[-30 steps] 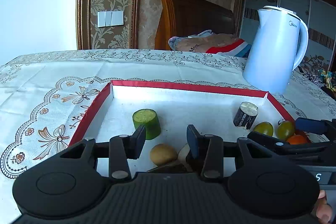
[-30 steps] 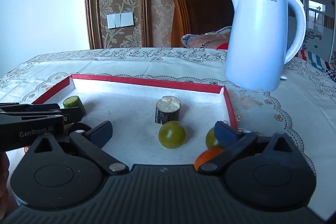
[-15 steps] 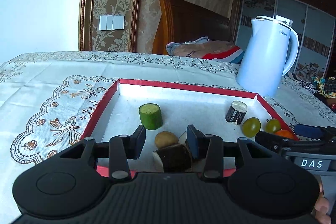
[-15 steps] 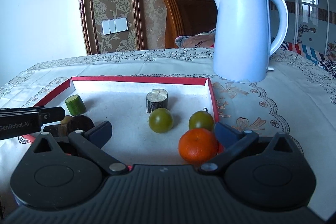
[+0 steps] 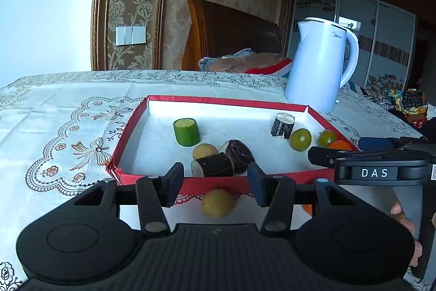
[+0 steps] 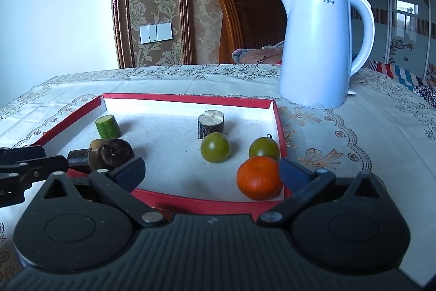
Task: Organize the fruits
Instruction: 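Withdraw both open tools from the tray toward the remaining produce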
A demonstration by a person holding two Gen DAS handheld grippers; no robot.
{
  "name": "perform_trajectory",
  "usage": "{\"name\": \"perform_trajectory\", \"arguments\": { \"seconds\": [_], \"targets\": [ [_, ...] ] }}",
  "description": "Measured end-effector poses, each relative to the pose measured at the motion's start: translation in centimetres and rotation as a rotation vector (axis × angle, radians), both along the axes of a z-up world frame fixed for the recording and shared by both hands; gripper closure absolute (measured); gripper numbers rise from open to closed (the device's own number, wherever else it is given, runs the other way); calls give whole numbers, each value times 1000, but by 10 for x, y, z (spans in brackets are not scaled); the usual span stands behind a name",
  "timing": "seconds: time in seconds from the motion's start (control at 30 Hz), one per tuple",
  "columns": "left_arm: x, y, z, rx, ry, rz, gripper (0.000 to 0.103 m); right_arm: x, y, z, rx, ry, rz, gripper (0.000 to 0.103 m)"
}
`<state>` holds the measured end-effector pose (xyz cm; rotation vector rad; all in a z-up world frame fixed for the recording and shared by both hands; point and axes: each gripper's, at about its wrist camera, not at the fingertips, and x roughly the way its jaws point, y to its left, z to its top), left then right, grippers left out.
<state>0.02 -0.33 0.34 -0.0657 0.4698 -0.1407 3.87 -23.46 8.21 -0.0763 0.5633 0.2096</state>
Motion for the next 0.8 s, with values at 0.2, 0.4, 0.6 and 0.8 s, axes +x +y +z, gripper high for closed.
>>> {"name": "perform_trajectory", "arguments": {
  "seconds": [0.2,0.4,0.6,0.8],
  "targets": [
    [3,-4,-3,29,30,1,52,-7,5,0,-43,-23,11,0],
    [2,-1,-6,16,50,5,52,-11,0,2,-25,-32,-7,0],
    [2,-2,-7,15,61,-1,52,-19,-2,0,-55,-13,-16,0],
    [7,0,-10,11,100,4,52,-41,-7,-5,-77,6,24,0]
  ]
}}
